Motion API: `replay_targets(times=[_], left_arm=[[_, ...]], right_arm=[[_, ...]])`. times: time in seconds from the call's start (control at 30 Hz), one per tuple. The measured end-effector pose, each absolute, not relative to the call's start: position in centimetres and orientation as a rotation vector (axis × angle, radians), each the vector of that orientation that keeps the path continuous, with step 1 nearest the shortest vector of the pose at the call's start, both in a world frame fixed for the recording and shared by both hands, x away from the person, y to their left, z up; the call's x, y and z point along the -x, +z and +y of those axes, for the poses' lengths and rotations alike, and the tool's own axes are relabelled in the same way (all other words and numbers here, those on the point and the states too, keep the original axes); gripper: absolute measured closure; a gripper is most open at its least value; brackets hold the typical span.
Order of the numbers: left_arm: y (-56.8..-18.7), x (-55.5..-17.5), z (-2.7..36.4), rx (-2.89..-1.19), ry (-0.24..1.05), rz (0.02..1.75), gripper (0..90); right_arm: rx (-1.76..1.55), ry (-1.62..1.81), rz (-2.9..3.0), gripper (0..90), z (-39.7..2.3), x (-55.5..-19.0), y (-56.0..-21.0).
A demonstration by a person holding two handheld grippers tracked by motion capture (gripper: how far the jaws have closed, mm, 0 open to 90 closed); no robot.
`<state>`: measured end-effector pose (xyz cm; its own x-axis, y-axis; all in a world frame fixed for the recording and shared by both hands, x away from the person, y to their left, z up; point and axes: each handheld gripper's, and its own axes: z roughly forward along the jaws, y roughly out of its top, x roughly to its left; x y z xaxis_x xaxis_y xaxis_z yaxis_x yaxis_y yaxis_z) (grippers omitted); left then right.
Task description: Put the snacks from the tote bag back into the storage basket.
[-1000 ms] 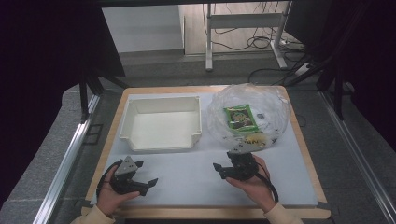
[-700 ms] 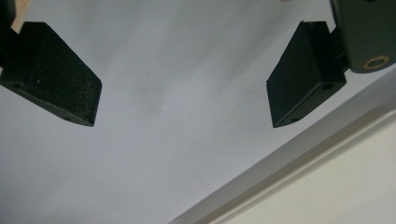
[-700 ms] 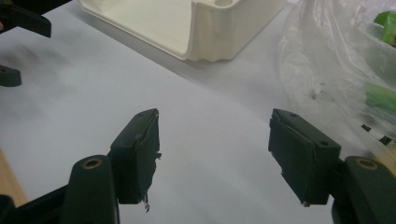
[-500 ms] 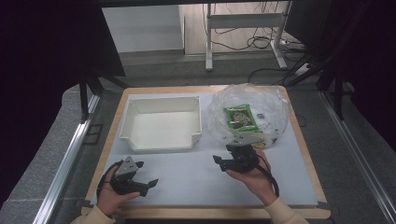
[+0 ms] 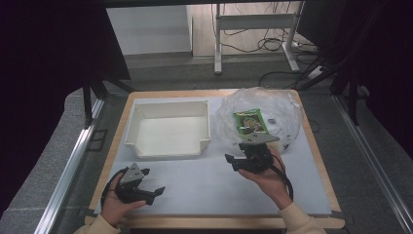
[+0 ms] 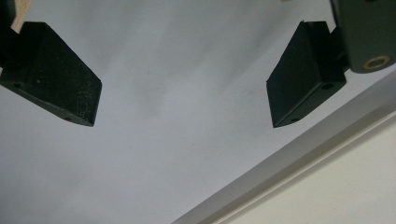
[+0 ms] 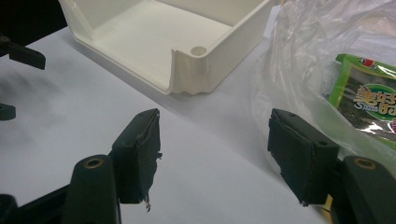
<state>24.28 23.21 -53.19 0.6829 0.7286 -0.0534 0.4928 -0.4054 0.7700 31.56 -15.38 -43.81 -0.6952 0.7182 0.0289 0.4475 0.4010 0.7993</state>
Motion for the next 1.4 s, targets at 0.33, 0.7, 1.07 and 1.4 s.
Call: replay_targets(times=[0.33, 0.7, 1.07, 1.4], left_arm=[[-53.2, -24.3, 23.3, -2.084, 0.37, 0.939, 10.3], [-53.2, -24.3, 23.3, -2.087, 0.373, 0.936, 10.4], [-53.1, -24.4, 23.5, -2.084, 0.369, 0.934, 10.4], [-53.1, -24.3, 23.4, -2.081, 0.363, 0.937, 10.4]], right_arm=[[-1.042, 1.202, 2.317, 34.8, -15.8, -32.7, -42.9], [-1.06, 1.21, 2.295, 34.6, -16.2, -33.6, -42.0], [-1.087, 1.198, 2.273, 34.2, -16.5, -35.2, -41.6], [-1.146, 1.195, 2.264, 34.0, -17.3, -36.9, -41.6]])
